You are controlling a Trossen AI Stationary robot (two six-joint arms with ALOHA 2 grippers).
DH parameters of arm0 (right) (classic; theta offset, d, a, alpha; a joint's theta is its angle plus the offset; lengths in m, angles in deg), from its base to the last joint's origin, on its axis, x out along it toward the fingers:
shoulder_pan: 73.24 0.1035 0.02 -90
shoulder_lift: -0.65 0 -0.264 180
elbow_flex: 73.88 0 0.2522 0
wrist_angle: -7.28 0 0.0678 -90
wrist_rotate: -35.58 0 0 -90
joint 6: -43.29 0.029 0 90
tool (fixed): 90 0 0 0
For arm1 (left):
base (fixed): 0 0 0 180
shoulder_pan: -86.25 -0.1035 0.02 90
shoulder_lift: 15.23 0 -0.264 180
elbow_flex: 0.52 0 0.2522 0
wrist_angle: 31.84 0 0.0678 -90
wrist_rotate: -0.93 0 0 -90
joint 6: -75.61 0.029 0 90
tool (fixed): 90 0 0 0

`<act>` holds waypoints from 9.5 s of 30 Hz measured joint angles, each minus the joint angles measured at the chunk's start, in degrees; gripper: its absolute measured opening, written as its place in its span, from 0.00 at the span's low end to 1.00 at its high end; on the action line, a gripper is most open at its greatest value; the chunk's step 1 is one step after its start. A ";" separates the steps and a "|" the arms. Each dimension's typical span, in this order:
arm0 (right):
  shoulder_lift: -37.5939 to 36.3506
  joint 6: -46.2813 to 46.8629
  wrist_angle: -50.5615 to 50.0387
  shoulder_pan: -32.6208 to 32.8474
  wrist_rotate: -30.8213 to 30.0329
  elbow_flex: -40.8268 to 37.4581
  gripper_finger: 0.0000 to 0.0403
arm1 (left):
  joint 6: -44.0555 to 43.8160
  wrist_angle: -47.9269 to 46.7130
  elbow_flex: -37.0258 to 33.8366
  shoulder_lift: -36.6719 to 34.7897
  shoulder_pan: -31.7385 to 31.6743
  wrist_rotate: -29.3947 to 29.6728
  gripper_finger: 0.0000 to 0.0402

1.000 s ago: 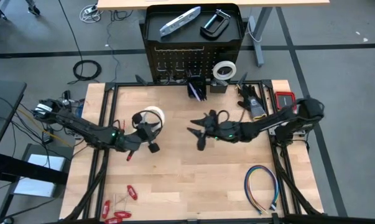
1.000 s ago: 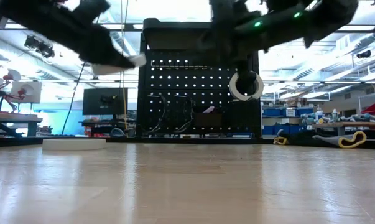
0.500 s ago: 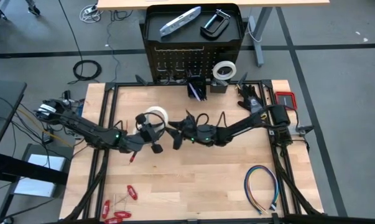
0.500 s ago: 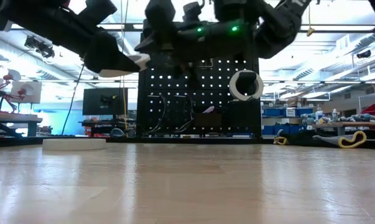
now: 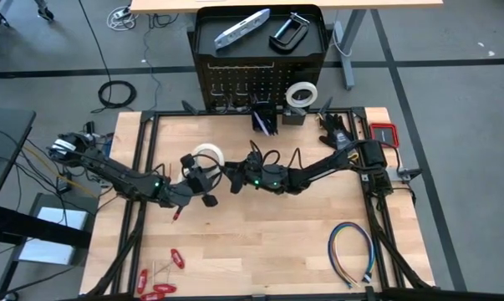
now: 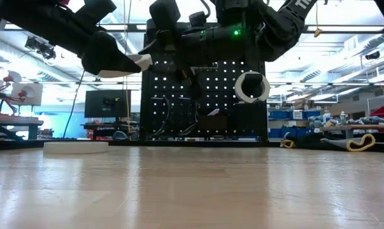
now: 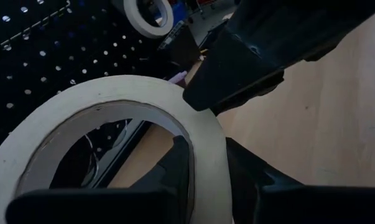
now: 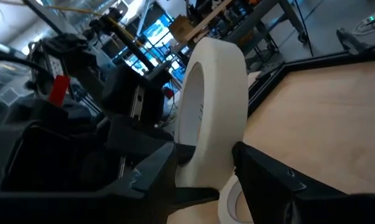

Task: Hang tools onto peg board
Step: Hang the white masking tape on the peg board

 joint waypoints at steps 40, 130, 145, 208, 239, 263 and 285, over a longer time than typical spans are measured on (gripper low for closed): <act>-4.83 1.91 -6.50 -0.68 3.73 -0.02 0.45 | 2.75 7.08 0.20 -0.02 1.47 -5.04 0.19; -55.37 8.65 -5.98 -45.51 9.18 -35.89 0.28 | 2.02 0.57 1.29 -11.98 8.88 -2.64 0.47; -55.25 1.57 -10.30 -45.62 7.78 -36.06 0.50 | -2.75 -1.07 1.29 -12.25 7.76 -1.71 0.48; -59.43 -35.17 -12.67 -8.12 -3.87 -36.06 0.61 | -69.43 -40.25 -18.77 -18.16 -11.10 -18.08 0.48; -25.74 -20.84 9.81 2.16 3.42 -35.95 0.61 | -23.34 2.59 -11.46 -2.84 -11.01 4.16 0.20; 1.87 -9.62 18.52 0.85 2.59 -5.28 0.61 | 6.22 29.38 -6.75 -2.93 -6.09 8.55 0.21; 1.95 -4.18 16.63 -0.49 4.75 -5.08 0.21 | 7.42 29.21 -6.73 -3.11 -3.23 11.62 0.29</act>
